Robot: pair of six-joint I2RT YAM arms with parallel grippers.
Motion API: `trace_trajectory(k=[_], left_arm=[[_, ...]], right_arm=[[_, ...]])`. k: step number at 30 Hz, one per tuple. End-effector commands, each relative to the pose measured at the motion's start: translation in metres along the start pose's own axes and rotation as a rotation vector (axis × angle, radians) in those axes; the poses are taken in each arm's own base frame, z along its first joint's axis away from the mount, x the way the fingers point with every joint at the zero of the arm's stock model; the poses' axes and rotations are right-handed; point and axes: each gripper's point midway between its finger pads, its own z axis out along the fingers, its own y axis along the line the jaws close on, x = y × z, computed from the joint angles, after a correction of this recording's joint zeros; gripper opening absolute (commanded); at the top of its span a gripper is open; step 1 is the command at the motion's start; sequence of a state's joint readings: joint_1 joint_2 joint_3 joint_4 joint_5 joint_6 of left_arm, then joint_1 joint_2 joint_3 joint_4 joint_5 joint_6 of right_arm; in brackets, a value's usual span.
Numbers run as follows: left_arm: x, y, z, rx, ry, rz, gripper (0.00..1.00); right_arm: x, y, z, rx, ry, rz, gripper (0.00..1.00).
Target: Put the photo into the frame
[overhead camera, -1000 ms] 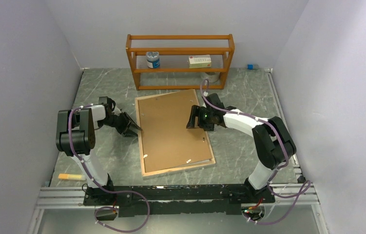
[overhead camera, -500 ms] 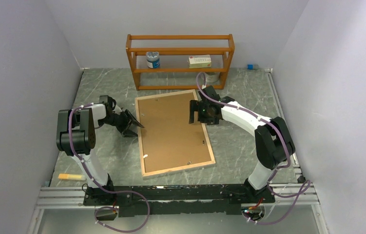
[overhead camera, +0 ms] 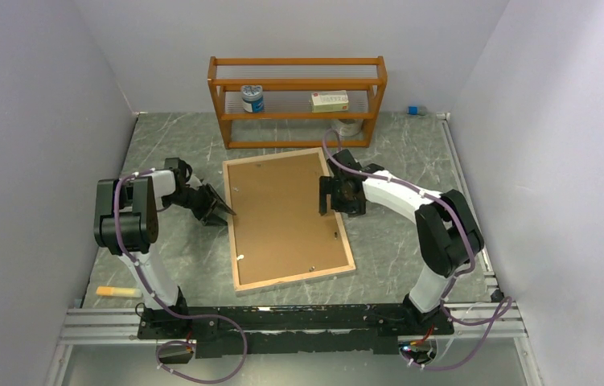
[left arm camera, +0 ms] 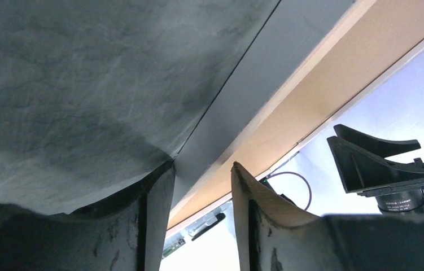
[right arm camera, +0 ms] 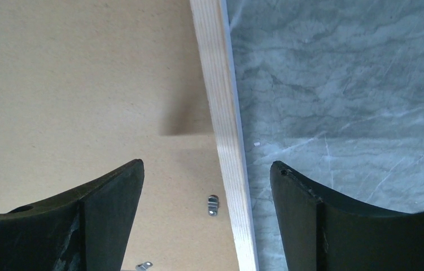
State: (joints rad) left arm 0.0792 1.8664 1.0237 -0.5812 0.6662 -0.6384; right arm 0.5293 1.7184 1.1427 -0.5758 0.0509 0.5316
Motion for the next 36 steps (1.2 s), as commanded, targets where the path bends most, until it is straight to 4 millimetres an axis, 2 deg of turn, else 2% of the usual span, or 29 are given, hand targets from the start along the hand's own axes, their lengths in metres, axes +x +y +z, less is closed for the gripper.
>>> trace_trajectory(k=[1,7,10,14,20,24,28,32,36], left_arm=[[-0.007,0.021,0.004,-0.108,-0.025,0.035,0.46],[-0.004,0.017,0.007,-0.064,-0.024,0.029,0.37],[-0.002,0.015,0.009,-0.043,-0.022,0.016,0.32],[-0.002,0.019,0.008,-0.062,-0.031,0.017,0.29],[-0.001,0.022,0.011,-0.068,-0.029,0.013,0.26],[-0.001,0.023,0.012,-0.068,-0.025,0.009,0.26],[-0.001,0.023,0.012,-0.070,-0.023,0.013,0.25],[-0.002,0.023,0.011,-0.068,-0.024,0.017,0.25],[-0.001,0.021,0.010,-0.070,-0.021,0.022,0.26]], right_arm=[[0.019,-0.009,-0.004,0.051,0.036,-0.008,0.85],[0.058,-0.007,-0.002,0.037,0.117,-0.056,0.84],[0.067,-0.010,0.002,0.069,0.133,-0.073,0.76],[0.070,-0.015,-0.001,0.106,0.127,-0.078,0.59],[0.073,-0.022,-0.006,0.128,0.113,-0.056,0.44],[0.073,-0.025,-0.004,0.143,0.102,-0.050,0.35],[0.075,-0.024,-0.002,0.130,0.105,-0.050,0.23],[0.075,-0.020,-0.004,0.111,0.105,-0.039,0.23],[0.061,-0.014,-0.015,0.104,0.064,-0.019,0.34]])
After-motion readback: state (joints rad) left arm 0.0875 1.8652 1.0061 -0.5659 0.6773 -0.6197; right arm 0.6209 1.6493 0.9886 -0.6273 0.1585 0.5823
